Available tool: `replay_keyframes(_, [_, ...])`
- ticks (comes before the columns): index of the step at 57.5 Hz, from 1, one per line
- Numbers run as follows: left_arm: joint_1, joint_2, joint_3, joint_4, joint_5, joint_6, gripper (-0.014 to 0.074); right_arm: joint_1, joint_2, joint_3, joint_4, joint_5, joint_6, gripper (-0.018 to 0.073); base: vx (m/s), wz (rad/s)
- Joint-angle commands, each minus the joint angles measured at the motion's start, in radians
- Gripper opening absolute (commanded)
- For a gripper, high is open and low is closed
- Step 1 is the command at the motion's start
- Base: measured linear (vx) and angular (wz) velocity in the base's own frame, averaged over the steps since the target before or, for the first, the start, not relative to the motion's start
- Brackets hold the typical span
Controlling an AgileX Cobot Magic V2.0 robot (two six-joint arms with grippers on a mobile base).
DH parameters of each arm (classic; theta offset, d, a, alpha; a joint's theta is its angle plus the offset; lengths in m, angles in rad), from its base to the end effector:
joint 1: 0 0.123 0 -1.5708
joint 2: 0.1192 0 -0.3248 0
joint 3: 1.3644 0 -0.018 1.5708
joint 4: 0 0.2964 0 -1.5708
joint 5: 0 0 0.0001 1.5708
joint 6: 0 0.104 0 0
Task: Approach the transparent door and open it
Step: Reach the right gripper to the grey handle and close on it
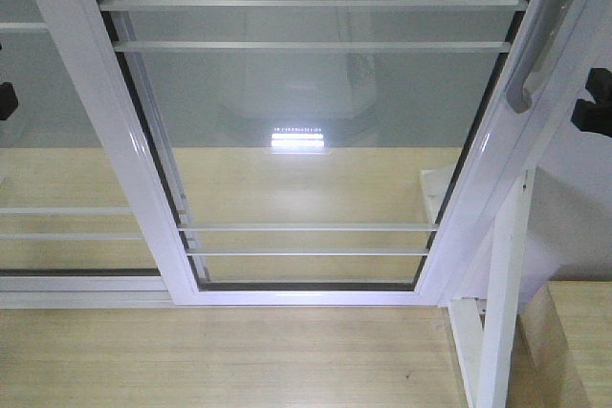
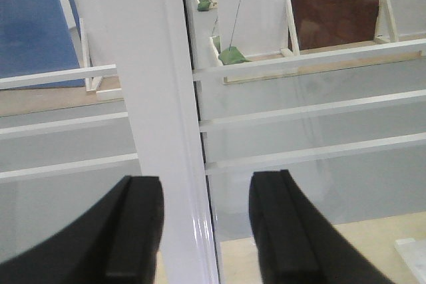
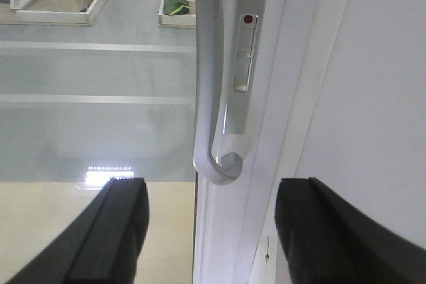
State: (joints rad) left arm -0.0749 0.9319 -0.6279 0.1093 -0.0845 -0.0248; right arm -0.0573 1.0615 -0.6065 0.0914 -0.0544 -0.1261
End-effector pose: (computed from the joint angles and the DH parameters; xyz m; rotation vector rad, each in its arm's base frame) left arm 0.2344 -0.0185 0.3449 0.1421 1.6977 -0.0010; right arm 0.2580 -0.0153 0.3014 0.0246 1.8848 -0.0678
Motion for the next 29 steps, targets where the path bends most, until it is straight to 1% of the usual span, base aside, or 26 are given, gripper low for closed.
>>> replay_keyframes(1, [-0.005,-0.008,-0.032,-0.004,-0.083,-0.011,0.0444,-0.004,0.033,-0.037,-0.02,-0.187,-0.008,0.0494,0.0,0.0])
replay_keyframes(4, [-0.005,-0.008,-0.032,-0.004,-0.08,-0.011,0.0445,-0.004,0.066,-0.037,-0.02,-0.24,-0.008,0.0494,0.0,0.0])
replay_keyframes(9, [-0.005,-0.008,-0.032,-0.004,-0.072,-0.011,0.0445,-0.004,0.116,-0.047,-0.03,-0.281,-0.003,0.0494,0.0,0.0])
replay_keyframes(16, [-0.005,-0.002,-0.032,-0.004,-0.063,-0.011,0.0445,-0.004,0.181,-0.106,-0.03,-0.282,0.011,0.0494,0.0,0.0])
replay_keyframes(29, [-0.005,0.031,-0.031,-0.004,-0.024,-0.011,0.0445,-0.004,0.328,-0.278,-0.034,-0.276,0.011,0.0494,0.0,0.0])
